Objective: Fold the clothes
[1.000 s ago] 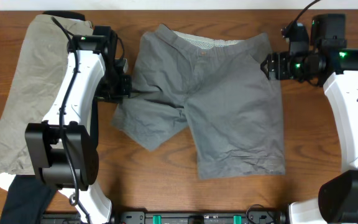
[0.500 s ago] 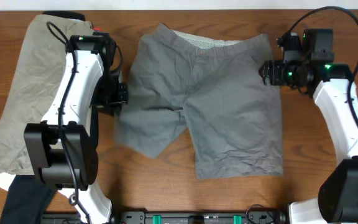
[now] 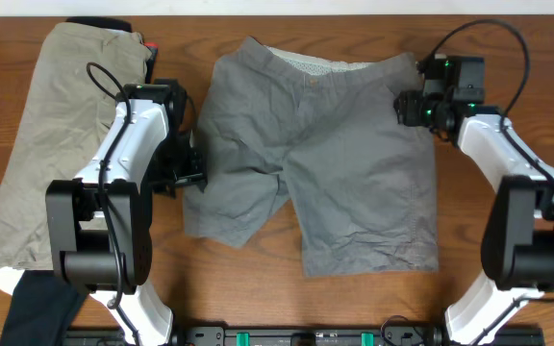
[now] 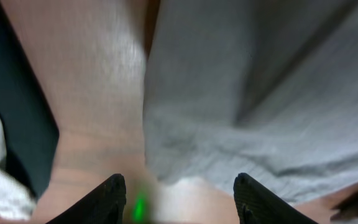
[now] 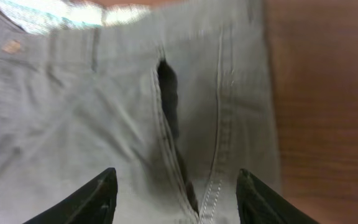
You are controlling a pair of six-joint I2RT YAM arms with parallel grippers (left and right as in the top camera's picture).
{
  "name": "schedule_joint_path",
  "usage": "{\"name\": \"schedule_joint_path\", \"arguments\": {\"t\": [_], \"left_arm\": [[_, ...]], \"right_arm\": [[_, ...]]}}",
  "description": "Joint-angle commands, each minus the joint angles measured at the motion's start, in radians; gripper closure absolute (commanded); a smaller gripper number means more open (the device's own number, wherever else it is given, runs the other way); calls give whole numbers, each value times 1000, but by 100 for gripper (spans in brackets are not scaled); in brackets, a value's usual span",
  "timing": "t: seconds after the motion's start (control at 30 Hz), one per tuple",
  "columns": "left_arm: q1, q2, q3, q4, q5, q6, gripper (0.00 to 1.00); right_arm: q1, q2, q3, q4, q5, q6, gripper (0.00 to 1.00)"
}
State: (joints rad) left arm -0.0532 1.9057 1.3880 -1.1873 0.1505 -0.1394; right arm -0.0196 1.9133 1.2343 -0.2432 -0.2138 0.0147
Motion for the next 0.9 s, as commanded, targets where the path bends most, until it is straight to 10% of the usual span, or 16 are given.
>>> {"name": "schedule_joint_path", "arguments": {"t": [0.0, 0.27, 0.87], "left_arm": [[6, -9, 1, 40, -1, -16, 42], [6, -9, 1, 133, -1, -16, 41], [6, -9, 1, 219, -1, -16, 32]], "right_arm": [[14, 32, -6, 32, -35, 42, 46], [55, 87, -6, 56, -26, 68, 99], [-56, 165, -7, 42, 169, 105, 94]]}}
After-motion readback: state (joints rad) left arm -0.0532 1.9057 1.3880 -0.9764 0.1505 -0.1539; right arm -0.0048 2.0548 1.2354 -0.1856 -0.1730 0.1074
